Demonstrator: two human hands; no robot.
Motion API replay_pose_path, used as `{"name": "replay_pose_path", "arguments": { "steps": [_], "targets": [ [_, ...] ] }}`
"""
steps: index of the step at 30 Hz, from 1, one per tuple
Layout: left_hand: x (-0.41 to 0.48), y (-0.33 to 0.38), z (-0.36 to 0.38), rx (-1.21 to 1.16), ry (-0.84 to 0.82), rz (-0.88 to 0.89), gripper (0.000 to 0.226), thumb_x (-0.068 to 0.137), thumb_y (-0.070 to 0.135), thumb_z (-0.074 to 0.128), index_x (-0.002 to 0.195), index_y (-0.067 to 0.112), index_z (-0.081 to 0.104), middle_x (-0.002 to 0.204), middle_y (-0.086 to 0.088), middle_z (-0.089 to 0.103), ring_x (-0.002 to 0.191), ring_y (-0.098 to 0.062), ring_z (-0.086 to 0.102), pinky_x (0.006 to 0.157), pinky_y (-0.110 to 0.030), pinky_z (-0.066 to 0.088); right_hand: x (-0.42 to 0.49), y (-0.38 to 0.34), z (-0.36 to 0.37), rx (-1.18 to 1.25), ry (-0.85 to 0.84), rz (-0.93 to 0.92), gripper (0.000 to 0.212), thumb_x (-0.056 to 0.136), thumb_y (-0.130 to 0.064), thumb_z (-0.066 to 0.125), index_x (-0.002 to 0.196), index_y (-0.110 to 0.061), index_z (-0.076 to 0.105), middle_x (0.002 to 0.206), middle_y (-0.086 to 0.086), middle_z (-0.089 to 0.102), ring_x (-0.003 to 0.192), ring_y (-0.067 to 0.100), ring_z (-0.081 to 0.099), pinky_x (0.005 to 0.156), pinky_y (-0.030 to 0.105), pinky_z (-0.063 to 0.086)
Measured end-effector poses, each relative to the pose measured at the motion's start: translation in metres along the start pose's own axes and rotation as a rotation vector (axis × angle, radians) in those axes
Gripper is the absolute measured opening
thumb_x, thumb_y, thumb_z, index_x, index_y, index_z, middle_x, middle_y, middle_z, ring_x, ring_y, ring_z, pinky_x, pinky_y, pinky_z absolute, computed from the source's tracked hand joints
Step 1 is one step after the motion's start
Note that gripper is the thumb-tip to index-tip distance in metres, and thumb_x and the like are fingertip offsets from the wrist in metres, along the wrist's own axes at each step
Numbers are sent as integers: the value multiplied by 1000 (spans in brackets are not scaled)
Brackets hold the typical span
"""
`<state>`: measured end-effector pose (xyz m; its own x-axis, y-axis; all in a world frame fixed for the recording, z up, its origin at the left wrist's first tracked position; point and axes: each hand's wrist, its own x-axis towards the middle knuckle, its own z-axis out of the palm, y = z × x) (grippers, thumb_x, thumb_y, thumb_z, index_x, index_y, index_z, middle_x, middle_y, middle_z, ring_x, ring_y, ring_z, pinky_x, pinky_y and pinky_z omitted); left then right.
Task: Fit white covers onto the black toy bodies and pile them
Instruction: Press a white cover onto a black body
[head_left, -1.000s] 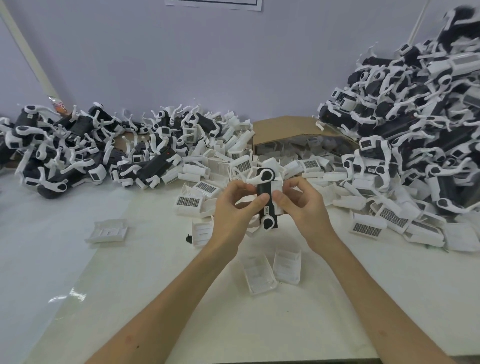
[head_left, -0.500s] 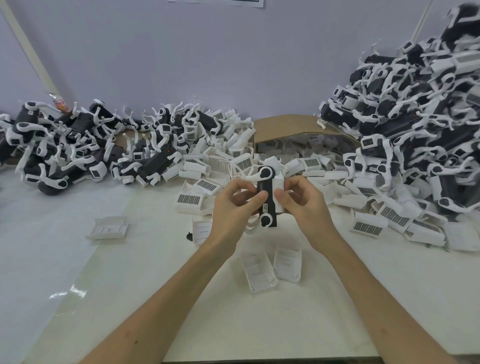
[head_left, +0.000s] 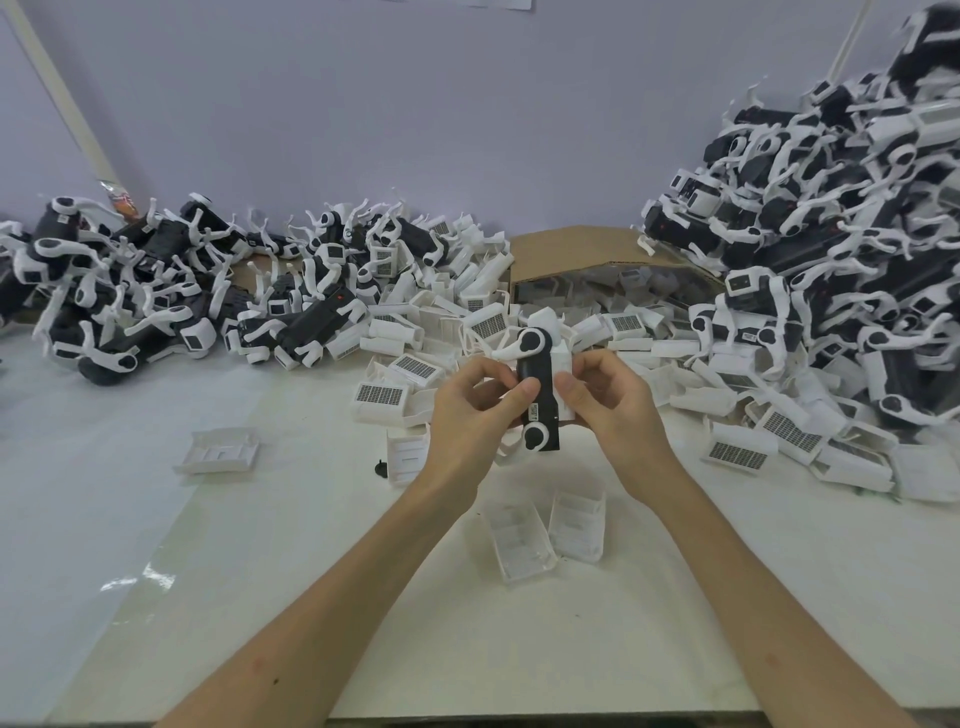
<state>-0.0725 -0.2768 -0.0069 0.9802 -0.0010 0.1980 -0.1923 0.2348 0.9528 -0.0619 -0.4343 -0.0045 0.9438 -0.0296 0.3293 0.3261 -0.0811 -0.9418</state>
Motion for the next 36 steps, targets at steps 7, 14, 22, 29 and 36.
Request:
{"name": "replay_pose_path", "arguments": {
  "steps": [7,14,22,29,36],
  "targets": [
    [-1,-1,2,46,19,5,18,90,10,74,82,10,57,80,-4,77,72,-21,72,74,-37,57,0,0,-2,-29,3,-16,42,79,-35,71,98,0,56,86,24,64,77,23,64,68,30,60],
    [-1,-3,1,60,17,33,20,88,8,75,78,10,58,74,-8,70,71,-20,68,73,-37,53,-2,-1,-3,-50,6,-20,42,76,-33,77,96,-2,56,85,21,74,73,33,70,73,37,61],
    [-1,-5,-1,87,-38,82,26,89,-2,70,74,11,54,67,7,69,66,-11,66,65,-22,54,-4,-5,-1,-20,-37,-22,36,74,-33,74,90,-6,55,89,25,73,74,33,69,80,47,58],
    [1,-8,-3,186,-68,151,21,92,-4,66,79,2,50,73,7,70,74,-14,69,75,-38,57,-3,2,-1,-90,-58,-67,25,81,-31,73,84,-13,56,82,19,72,70,20,68,74,27,55],
    [1,-8,-3,163,-130,151,9,95,-8,59,102,-4,56,94,-20,72,94,-35,71,87,-51,58,-1,5,-5,-87,-156,-77,26,87,-34,65,79,-13,52,74,-10,63,75,9,60,74,22,50]
  ]
}}
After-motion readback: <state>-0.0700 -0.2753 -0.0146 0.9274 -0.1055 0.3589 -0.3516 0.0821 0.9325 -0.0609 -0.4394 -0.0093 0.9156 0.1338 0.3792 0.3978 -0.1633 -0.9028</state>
